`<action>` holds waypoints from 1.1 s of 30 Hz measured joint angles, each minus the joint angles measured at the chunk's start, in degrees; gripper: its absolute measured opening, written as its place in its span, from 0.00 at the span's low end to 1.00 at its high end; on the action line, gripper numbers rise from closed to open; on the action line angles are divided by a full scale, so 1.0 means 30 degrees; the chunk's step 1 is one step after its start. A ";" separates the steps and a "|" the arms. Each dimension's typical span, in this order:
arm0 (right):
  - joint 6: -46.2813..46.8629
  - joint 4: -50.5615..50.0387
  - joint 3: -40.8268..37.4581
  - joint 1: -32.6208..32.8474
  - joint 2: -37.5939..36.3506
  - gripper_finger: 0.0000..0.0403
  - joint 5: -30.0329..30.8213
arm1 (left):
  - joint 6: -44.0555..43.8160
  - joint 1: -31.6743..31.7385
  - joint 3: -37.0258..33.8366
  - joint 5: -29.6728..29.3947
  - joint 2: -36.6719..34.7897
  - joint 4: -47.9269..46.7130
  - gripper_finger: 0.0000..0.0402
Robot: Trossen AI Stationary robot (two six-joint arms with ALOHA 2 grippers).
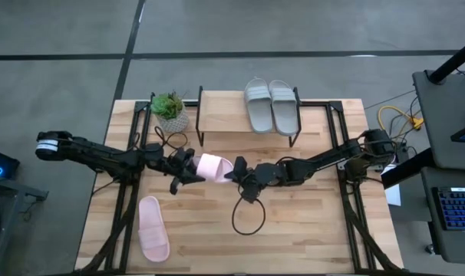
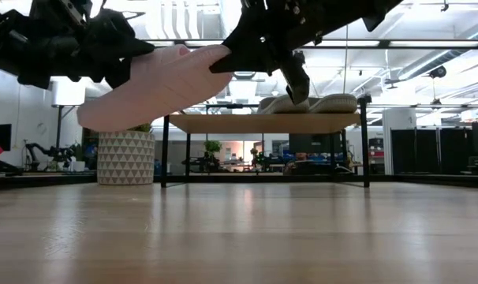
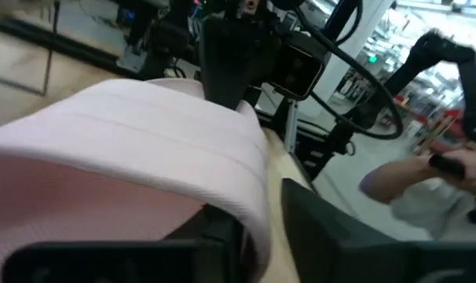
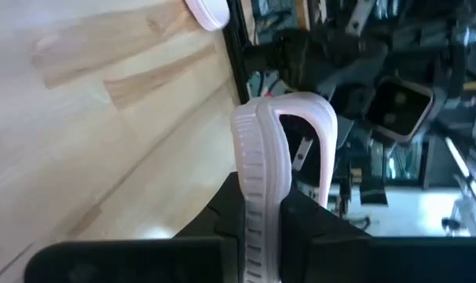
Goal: Pick and place slides into the shelf
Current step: Put the top pink slide on the shelf
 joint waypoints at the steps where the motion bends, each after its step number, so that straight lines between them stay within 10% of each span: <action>1: 0.0285 -0.0001 0.0000 0.0007 0.0000 0.07 0.0251 | 0.0512 0.0000 0.0006 -0.0123 0.0000 0.0029 0.22; 17: 0.2119 -0.1454 0.0015 0.1681 -0.1083 0.07 0.2716 | 0.3524 -0.0007 -0.0001 -0.0237 -0.0293 0.1219 0.75; 33: 0.3640 -0.3298 0.0029 0.3905 -0.1503 0.07 0.7435 | 0.4648 -0.0007 0.0010 -0.0110 -0.3255 0.1453 0.83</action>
